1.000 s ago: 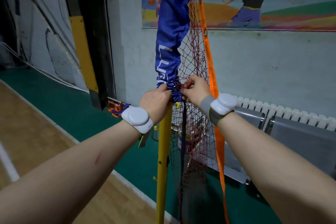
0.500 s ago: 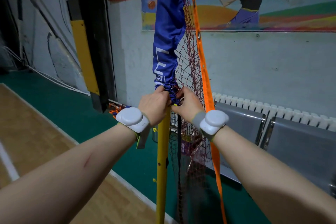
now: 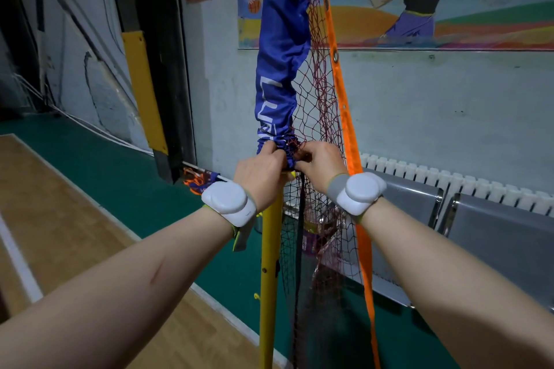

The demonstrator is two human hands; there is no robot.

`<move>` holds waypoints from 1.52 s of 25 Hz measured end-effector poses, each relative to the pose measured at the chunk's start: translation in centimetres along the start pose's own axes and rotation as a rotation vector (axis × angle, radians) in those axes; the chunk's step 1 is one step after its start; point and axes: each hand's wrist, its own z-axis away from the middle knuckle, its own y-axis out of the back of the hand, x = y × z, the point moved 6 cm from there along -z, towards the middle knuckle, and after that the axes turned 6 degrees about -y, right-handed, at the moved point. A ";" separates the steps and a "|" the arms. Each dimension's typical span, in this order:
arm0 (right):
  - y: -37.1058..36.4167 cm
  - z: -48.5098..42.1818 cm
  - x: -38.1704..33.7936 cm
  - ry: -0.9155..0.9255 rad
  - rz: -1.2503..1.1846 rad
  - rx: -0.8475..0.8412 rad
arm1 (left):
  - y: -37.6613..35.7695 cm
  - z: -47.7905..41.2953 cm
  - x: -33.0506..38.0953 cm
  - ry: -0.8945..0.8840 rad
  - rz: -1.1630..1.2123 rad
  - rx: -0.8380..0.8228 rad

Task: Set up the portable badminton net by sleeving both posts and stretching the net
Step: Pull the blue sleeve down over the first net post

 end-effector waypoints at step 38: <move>-5.2 5.2 0.9 -0.385 -0.108 0.241 | -5.0 1.7 -7.3 -0.041 0.490 0.070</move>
